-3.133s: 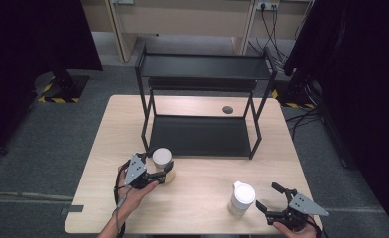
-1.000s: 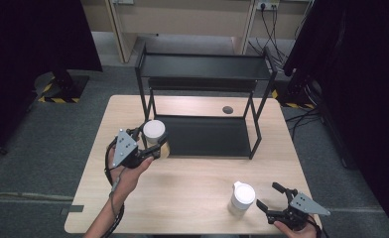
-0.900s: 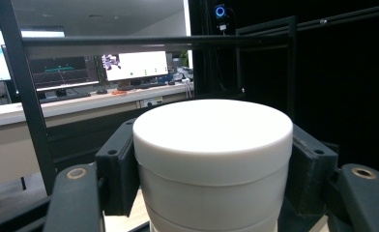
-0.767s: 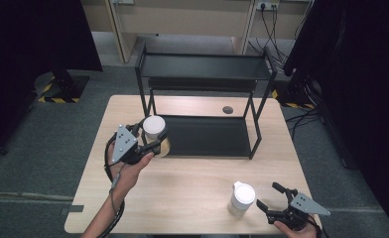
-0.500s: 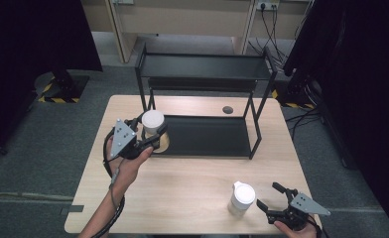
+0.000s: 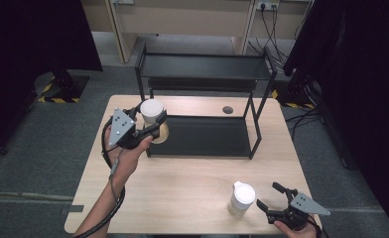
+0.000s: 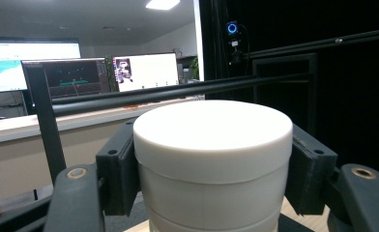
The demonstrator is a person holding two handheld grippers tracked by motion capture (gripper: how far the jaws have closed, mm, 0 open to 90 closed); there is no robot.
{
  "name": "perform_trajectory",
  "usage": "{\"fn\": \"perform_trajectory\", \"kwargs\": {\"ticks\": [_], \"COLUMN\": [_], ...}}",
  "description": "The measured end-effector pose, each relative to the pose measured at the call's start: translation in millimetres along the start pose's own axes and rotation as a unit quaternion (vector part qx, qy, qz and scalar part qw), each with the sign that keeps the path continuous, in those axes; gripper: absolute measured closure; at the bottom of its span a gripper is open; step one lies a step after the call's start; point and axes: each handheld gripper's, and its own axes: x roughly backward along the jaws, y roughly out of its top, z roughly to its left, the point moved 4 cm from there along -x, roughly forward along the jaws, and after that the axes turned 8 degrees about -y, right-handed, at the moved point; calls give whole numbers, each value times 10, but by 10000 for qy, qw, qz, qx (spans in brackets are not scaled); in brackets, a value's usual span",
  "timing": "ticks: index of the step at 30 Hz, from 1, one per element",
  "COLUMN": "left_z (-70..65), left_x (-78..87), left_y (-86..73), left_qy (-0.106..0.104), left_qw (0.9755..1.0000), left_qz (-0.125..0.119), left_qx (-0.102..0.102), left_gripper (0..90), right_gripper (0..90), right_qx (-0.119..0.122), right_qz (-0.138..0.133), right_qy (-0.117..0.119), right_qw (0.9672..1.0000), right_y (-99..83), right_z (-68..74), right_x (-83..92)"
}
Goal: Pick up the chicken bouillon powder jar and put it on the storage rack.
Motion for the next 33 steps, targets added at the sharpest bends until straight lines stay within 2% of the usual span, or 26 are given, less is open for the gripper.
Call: {"fn": "perform_trajectory", "kwargs": {"ticks": [12, 33], "left_z": [43, 141], "left_x": [-100, -298], "left_y": [161, 390], "left_qy": [53, 159], "left_qw": [9999, 9997], "left_qz": [-156, -169], "left_qx": [6, -12], "left_gripper": [334, 334], "right_gripper": [94, 94], "right_qx": [-12, -65], "right_qz": [-3, -16], "right_qy": [-5, -22], "right_qw": [10000, 10000], "right_y": [-1, -7], "right_z": [-1, -7], "right_x": [0, 3]}}
